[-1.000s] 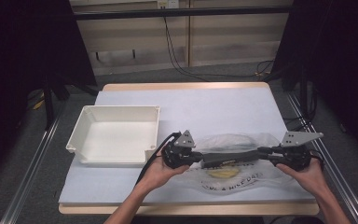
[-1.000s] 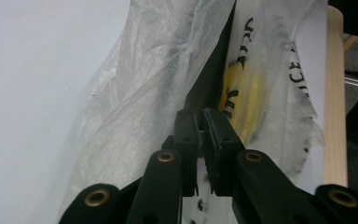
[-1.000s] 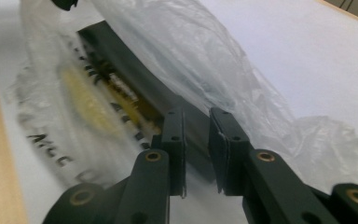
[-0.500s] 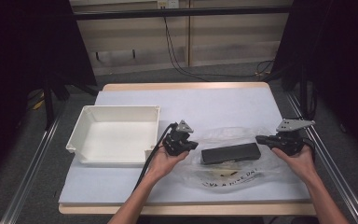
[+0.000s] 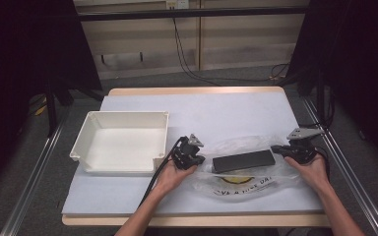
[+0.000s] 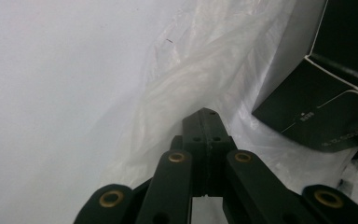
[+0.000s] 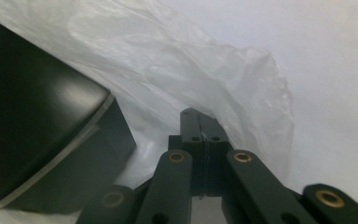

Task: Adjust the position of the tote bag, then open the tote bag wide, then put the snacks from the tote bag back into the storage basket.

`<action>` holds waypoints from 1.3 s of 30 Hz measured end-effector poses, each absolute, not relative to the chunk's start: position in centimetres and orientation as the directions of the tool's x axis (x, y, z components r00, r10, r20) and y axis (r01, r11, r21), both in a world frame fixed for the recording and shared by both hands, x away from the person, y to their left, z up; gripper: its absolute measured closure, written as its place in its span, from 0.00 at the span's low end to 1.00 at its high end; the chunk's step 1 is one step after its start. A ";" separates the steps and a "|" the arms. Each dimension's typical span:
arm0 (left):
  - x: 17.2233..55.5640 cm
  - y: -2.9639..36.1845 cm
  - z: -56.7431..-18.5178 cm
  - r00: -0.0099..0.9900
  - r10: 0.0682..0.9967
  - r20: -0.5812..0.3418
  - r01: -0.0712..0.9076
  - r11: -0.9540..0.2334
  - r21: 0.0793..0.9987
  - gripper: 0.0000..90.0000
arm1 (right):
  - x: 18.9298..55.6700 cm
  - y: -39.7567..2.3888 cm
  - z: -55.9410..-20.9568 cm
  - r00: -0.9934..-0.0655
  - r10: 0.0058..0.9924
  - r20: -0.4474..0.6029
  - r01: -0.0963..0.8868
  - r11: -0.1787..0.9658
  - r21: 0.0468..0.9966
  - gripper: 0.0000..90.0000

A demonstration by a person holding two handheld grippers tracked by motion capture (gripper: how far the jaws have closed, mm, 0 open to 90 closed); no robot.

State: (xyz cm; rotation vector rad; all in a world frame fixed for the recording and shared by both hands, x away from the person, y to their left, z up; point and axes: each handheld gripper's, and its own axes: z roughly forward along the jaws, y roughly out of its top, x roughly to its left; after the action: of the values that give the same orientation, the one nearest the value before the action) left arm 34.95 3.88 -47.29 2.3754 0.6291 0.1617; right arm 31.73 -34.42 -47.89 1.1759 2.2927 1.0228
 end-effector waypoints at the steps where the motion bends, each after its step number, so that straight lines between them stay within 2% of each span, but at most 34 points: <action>1: 34.9 3.9 -47.3 0.875 0.482 -0.050 0.399 -0.658 0.639 1.00 | 31.8 -34.5 -48.1 -0.580 0.814 -0.005 0.552 0.398 0.733 1.00; 9: 35.0 4.2 -47.3 0.875 0.479 -0.063 0.404 -0.654 0.639 1.00 | 31.5 -34.6 -48.3 -0.579 0.815 -0.013 0.549 0.402 0.733 1.00; 13: 34.7 4.3 -47.2 0.876 0.471 -0.107 0.412 -0.614 0.673 0.98 | 30.9 -34.6 -47.4 -0.601 0.799 -0.009 0.501 0.386 0.774 0.94; 17: 34.4 4.4 -46.6 0.889 0.449 -0.094 0.384 -0.615 0.689 0.95 | 30.0 -34.8 -46.7 -0.596 0.803 0.008 0.477 0.346 0.808 0.89; 20: 34.3 4.7 -46.2 0.886 0.448 -0.122 0.394 -0.586 0.708 0.93 | 29.3 -35.0 -46.0 -0.591 0.807 0.017 0.456 0.316 0.832 0.85; 27: 33.4 5.2 -44.6 0.914 0.392 -0.104 0.320 -0.542 0.777 0.81 | 27.6 -35.0 -44.3 -0.588 0.808 0.041 0.396 0.243 0.886 0.64; 30: 32.8 5.4 -43.6 0.924 0.373 -0.081 0.284 -0.530 0.799 0.80 | 26.7 -34.6 -43.6 -0.602 0.798 0.018 0.358 0.250 0.900 0.57; 39: 32.1 5.7 -42.1 0.941 0.334 -0.051 0.231 -0.528 0.817 0.72 | 23.7 -34.6 -42.7 -0.613 0.789 0.036 0.307 0.197 0.931 0.29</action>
State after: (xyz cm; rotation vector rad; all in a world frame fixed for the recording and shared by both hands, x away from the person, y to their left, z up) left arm 32.13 5.74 -42.10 2.1491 0.3987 0.1378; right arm 23.70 -34.59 -42.73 1.0208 2.0225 1.4082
